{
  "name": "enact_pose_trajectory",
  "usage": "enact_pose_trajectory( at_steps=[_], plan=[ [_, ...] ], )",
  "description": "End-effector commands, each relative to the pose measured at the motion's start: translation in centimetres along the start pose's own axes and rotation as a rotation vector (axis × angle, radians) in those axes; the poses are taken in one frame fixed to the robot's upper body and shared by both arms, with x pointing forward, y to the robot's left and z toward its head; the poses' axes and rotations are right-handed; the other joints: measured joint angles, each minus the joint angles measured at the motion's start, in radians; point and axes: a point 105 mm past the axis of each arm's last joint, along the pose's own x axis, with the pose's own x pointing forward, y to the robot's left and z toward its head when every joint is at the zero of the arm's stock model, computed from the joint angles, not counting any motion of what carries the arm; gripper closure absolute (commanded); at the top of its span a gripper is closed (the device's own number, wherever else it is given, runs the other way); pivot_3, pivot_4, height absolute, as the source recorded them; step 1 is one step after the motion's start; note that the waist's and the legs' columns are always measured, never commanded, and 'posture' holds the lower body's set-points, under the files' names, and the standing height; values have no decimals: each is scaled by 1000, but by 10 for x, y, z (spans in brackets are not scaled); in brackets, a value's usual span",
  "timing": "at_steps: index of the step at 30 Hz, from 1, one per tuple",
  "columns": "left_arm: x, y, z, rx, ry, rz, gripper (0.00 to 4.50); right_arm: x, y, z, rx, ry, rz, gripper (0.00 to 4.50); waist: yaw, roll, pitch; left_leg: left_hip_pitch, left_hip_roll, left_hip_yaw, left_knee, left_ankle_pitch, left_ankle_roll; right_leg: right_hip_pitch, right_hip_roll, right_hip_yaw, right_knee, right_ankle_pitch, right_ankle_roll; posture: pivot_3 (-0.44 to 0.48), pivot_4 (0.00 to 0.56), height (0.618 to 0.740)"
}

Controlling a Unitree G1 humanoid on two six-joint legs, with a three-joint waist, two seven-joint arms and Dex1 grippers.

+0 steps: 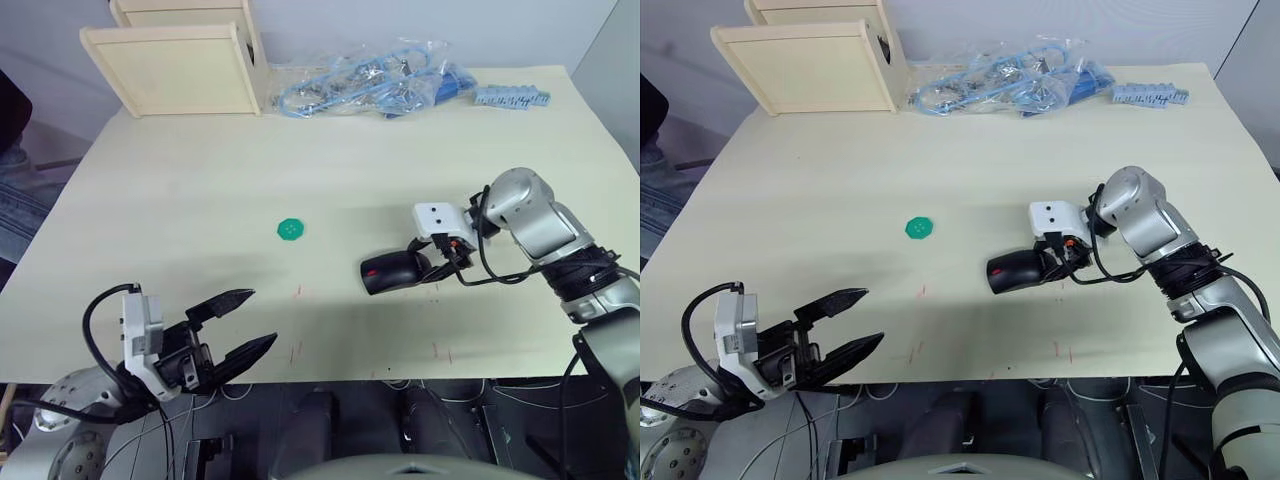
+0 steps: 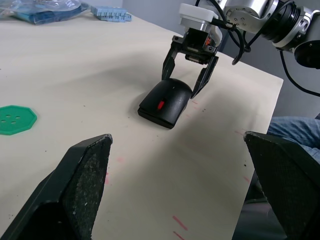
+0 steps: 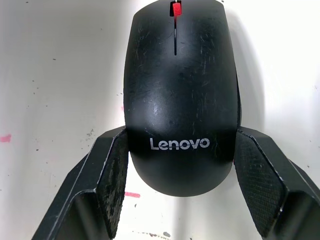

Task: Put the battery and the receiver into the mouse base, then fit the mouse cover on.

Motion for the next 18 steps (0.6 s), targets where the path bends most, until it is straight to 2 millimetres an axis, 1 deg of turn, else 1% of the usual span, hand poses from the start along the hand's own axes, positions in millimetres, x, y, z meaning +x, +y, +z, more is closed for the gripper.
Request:
enact_pose_trajectory(
  at_steps=[1,18],
  plan=[
    [4,-6,7,39,-8,-28,0,2,3,2,-32,7,19,1429,0,0,0,0,0,0,0,0,0,0,0,0,0,0,0,0,150,740],
    [3,-6,5,41,-4,-25,0,3,-1,6,-39,-3,10,1429,-7,0,0,0,0,0,0,0,0,0,0,0,0,0,0,0,150,740]
  ],
)
